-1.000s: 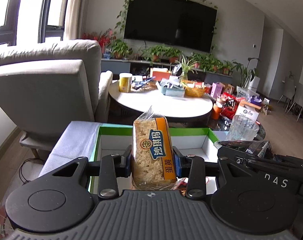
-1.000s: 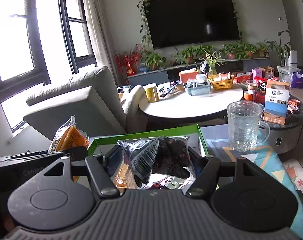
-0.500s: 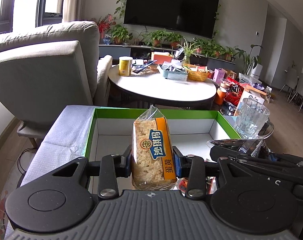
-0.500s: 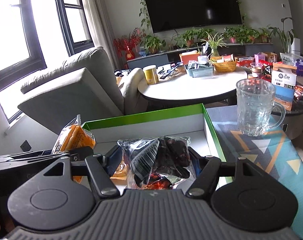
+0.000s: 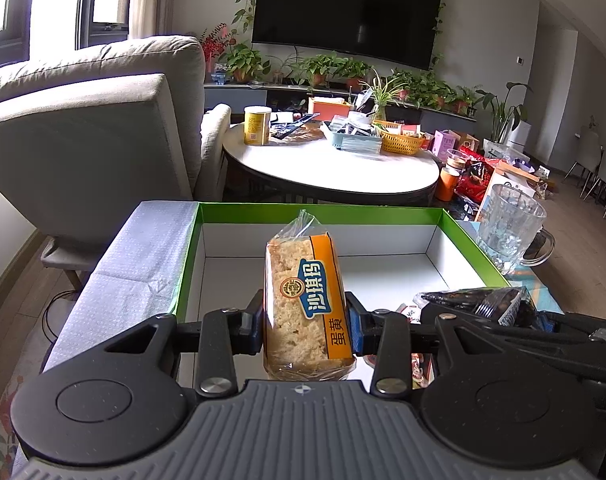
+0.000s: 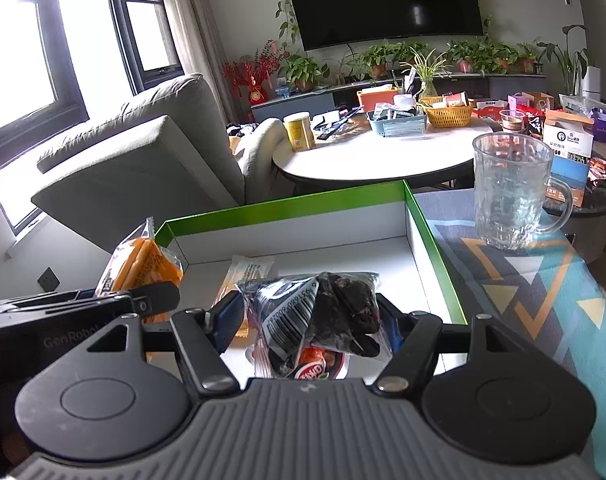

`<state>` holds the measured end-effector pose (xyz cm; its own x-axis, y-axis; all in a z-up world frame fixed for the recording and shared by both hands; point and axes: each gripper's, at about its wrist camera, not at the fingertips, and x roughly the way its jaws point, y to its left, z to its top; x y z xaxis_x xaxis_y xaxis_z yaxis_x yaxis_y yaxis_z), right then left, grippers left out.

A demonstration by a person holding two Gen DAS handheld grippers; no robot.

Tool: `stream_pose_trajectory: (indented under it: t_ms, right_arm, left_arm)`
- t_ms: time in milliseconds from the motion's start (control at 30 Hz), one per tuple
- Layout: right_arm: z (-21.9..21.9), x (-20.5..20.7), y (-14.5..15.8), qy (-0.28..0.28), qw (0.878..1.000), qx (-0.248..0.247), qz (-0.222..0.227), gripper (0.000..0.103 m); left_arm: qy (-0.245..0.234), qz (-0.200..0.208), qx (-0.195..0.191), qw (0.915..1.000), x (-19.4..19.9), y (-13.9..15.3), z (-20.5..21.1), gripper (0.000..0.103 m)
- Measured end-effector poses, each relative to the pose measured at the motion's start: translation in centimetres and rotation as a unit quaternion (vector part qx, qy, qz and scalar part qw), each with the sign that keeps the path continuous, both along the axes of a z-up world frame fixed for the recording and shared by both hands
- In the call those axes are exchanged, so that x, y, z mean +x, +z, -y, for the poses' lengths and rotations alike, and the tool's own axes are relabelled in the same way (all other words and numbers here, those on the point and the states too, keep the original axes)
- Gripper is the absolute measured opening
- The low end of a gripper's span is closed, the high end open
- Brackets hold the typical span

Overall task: Organize snacks
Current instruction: 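Carry both packets over the green box and open the left tool, then open the right tool to release the clear packet into the box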

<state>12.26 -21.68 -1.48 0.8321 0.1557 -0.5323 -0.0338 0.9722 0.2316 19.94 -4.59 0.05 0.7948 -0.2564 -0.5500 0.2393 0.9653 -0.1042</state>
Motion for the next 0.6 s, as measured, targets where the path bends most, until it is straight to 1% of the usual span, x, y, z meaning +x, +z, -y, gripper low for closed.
stream_pose_trajectory:
  t_ms: [367,433,500,600]
  right_arm:
    - [0.2,-0.5,-0.6,-0.006,1.0,-0.005,-0.011,0.043]
    - [0.1,-0.5,-0.6,-0.008,1.0,-0.004,-0.012,0.043]
    - [0.1,-0.6,-0.7,-0.008,1.0,-0.005,-0.011,0.043]
    - [0.1,-0.8,-0.5,-0.008,1.0,-0.005,-0.01,0.043]
  left_arm:
    - [0.005,0.005,-0.004,1.0,-0.6,0.5,-0.3,0.037]
    - [0.002,0.011,-0.003,0.9999,-0.8,0.7,-0.4,0.039]
    - [-0.004,0.019,0.0,0.9998,-1.1,1.0,-0.3,0.045]
    - [-0.004,0.035,0.005,0.9994,-1.6,1.5,-0.1,0.05]
